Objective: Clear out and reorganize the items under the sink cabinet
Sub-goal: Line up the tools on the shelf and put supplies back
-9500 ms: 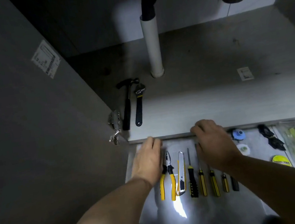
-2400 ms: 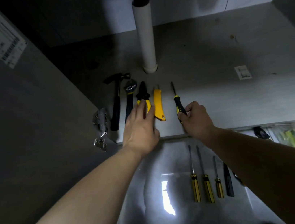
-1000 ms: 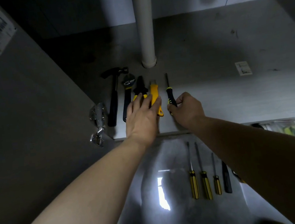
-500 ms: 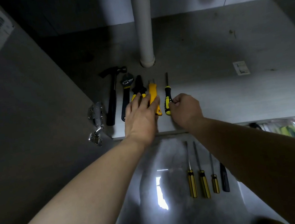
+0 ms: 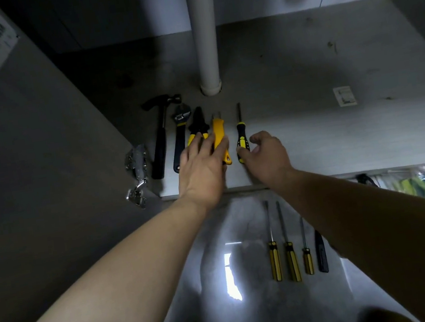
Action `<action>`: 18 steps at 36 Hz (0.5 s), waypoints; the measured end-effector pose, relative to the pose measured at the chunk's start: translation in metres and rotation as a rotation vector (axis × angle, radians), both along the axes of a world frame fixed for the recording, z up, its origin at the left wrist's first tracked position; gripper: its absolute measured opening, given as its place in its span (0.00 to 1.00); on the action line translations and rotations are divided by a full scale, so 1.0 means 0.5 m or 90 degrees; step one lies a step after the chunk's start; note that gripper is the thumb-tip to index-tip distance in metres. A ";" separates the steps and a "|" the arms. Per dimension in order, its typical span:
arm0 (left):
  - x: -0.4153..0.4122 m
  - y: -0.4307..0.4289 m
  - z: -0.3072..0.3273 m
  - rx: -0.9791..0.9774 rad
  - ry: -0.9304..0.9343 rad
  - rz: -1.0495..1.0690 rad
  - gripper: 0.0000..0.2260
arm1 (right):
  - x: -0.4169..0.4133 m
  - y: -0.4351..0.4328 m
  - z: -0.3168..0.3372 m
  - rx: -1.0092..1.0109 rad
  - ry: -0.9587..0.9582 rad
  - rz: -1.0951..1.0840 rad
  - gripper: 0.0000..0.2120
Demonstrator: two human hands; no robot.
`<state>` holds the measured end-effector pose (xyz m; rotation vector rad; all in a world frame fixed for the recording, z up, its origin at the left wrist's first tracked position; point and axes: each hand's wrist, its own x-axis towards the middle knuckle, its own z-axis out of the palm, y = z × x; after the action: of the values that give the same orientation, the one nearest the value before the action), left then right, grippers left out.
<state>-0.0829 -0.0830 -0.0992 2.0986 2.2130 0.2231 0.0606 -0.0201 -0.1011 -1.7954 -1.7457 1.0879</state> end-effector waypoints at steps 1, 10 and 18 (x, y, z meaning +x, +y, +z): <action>0.001 -0.002 0.001 0.004 0.001 -0.001 0.29 | 0.001 -0.001 0.001 -0.002 0.002 0.001 0.25; 0.047 -0.078 0.002 0.134 0.052 -0.145 0.17 | 0.102 -0.067 0.035 0.069 0.012 0.118 0.06; 0.118 -0.178 -0.042 -0.226 -0.142 -0.200 0.10 | 0.221 -0.152 0.003 -0.158 -0.330 0.424 0.12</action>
<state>-0.0242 -0.1721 -0.1204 2.0647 1.6324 0.0338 0.1710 -0.0960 -0.0994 -1.7857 -2.7613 1.1792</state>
